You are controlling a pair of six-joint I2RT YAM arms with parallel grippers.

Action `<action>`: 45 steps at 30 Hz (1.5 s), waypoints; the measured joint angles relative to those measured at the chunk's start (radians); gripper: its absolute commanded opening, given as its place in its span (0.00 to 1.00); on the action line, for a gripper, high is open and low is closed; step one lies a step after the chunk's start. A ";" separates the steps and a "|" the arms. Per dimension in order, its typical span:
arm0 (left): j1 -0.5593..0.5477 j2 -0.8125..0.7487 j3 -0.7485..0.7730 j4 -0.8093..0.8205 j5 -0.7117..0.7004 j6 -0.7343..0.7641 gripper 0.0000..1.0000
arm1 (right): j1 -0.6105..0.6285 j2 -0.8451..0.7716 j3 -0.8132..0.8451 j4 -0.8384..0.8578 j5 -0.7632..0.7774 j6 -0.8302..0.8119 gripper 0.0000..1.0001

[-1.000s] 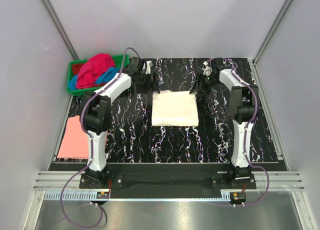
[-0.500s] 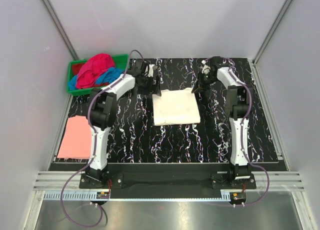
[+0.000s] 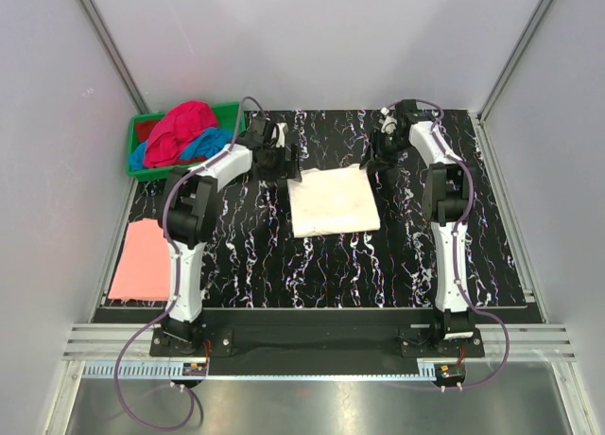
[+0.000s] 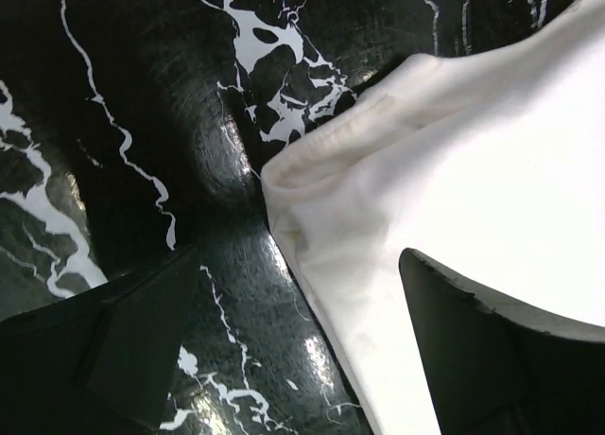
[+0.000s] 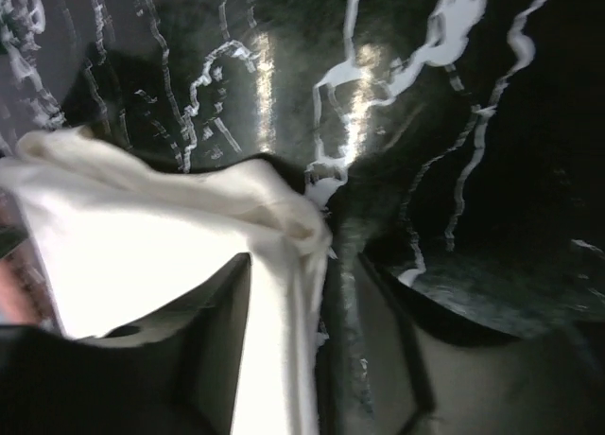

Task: Fold and stack the t-shirts
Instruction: Fold the tshirt, then neatly place the folded tshirt to the corner

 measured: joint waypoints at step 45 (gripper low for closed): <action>0.313 -1.204 -0.821 -0.056 0.171 -0.414 0.90 | 0.994 -0.919 -1.404 0.970 0.769 -0.801 0.79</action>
